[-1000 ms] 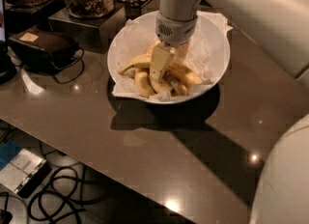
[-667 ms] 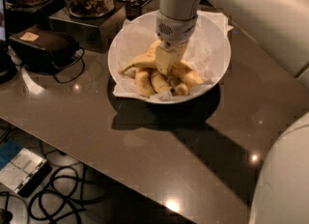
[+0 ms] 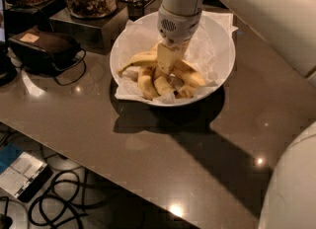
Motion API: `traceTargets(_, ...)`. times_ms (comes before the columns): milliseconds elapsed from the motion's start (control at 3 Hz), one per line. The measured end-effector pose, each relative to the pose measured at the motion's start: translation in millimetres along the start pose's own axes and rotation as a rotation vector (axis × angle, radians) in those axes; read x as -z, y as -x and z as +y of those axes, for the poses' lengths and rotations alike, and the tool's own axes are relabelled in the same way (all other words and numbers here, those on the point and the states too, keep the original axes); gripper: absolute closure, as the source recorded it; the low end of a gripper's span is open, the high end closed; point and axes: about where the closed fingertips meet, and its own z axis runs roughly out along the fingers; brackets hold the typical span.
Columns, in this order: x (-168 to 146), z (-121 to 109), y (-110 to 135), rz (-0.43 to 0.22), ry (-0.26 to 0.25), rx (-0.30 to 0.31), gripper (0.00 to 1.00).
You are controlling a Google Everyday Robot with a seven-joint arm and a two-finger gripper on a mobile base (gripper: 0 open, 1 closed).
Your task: Pick banana from white bowl
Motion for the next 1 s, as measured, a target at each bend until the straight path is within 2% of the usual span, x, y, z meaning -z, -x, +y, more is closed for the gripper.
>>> traceTargets(667, 69.7, 35.9, 18.5, -0.088, -0.010, 0.164, 1.00)
traceTargets(1000, 113.2, 75.2, 25.5, -0.150, -0.046, 0.310, 1.00)
